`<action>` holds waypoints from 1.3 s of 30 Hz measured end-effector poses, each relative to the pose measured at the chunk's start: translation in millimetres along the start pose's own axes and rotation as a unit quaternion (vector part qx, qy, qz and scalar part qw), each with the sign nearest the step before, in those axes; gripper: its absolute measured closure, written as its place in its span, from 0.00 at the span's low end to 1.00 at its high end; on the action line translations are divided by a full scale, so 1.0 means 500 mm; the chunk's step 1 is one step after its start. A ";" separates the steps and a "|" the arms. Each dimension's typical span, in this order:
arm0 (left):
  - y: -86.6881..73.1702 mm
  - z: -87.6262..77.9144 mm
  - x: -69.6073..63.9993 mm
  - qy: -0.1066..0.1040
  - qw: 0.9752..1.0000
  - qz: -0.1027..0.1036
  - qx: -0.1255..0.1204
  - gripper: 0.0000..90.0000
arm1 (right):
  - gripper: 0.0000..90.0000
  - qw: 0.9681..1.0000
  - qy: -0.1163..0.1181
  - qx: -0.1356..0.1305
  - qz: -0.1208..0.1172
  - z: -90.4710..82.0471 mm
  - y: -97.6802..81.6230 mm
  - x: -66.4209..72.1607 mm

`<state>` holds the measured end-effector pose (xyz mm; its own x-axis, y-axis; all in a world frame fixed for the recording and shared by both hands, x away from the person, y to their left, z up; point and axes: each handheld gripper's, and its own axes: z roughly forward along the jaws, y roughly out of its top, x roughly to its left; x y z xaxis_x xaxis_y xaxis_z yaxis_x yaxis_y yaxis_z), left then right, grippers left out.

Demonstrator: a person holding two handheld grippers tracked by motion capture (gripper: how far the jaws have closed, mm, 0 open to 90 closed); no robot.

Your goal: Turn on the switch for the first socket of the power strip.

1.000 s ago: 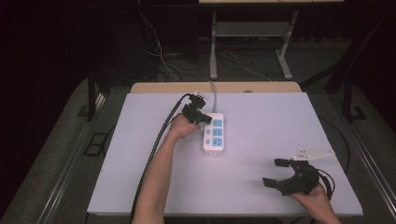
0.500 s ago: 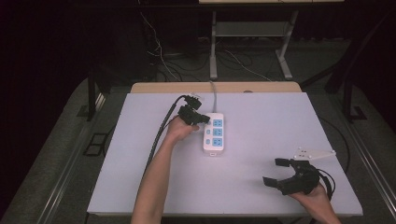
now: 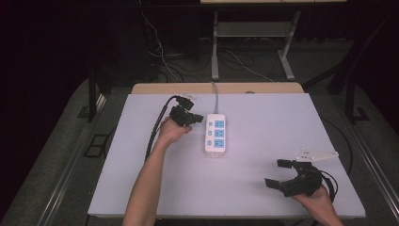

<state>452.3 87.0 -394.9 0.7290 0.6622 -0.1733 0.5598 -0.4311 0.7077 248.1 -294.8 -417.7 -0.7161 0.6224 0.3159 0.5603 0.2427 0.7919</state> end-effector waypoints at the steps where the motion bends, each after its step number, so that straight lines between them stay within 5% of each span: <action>1: -0.002 -0.006 0.001 0.002 1.000 -0.002 -0.003 0.99 | 0.00 1.000 0.000 0.000 0.000 0.000 0.000 0.000; 10: -0.018 -0.055 0.004 0.010 0.999 -0.016 -0.031 0.99 | 0.00 1.000 0.000 0.001 0.001 -0.001 -0.001 0.001; 20: -0.035 -0.103 -0.006 0.021 0.998 -0.028 -0.059 0.87 | 0.00 1.000 -0.001 0.000 0.001 -0.002 -0.002 0.001; 27: -0.057 -0.132 -0.019 0.014 0.996 -0.044 -0.076 0.62 | 0.00 1.000 -0.001 0.000 0.002 -0.002 -0.002 0.001; 39: -0.107 -0.161 -0.050 -0.012 0.995 -0.039 -0.088 0.23 | 0.00 1.000 -0.001 -0.001 0.003 -0.002 -0.002 0.001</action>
<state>372.4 142.8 -373.2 0.6971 0.6732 -0.2467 0.5385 -0.2645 0.8000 246.9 -295.3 -417.7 -0.7123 0.6252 0.3188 0.5635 0.2386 0.7909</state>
